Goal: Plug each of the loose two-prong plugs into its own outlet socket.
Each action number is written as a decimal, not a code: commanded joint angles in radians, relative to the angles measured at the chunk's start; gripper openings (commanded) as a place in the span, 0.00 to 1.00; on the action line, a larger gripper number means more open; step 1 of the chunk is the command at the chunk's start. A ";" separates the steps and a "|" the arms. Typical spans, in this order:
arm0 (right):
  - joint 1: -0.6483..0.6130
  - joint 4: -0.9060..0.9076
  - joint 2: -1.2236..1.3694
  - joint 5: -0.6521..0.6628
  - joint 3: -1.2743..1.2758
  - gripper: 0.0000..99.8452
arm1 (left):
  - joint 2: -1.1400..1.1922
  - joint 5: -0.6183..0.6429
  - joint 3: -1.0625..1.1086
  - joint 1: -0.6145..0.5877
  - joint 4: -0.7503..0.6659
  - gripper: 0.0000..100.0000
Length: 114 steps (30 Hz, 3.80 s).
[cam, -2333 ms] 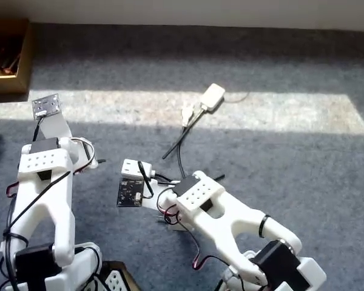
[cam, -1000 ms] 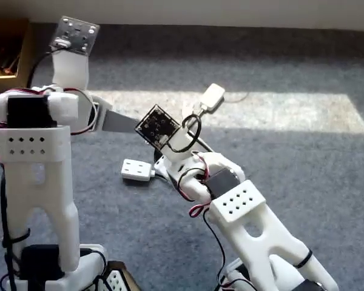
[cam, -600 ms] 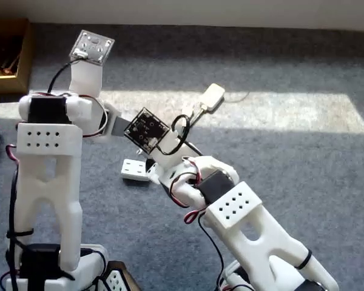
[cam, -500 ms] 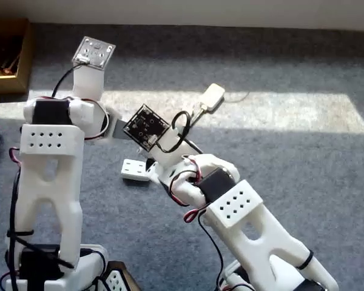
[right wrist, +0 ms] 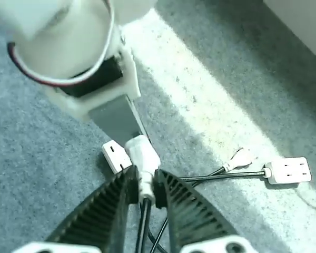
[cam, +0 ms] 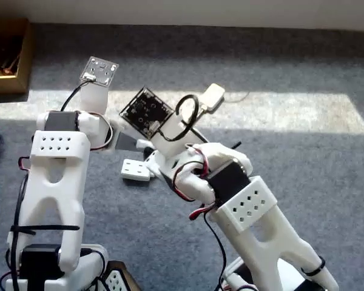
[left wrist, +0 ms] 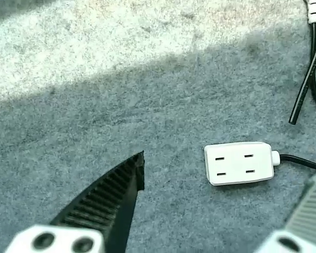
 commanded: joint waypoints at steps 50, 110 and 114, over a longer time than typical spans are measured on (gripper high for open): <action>0.015 0.677 0.983 -1.125 -0.961 0.01 | -0.024 0.425 0.478 -0.618 -0.491 0.44; -0.031 0.661 1.124 -1.290 -1.033 0.01 | -0.024 0.422 0.515 -0.619 -0.548 0.44; -0.048 0.654 1.125 -1.292 -1.033 0.01 | -0.024 0.422 0.515 -0.619 -0.548 0.44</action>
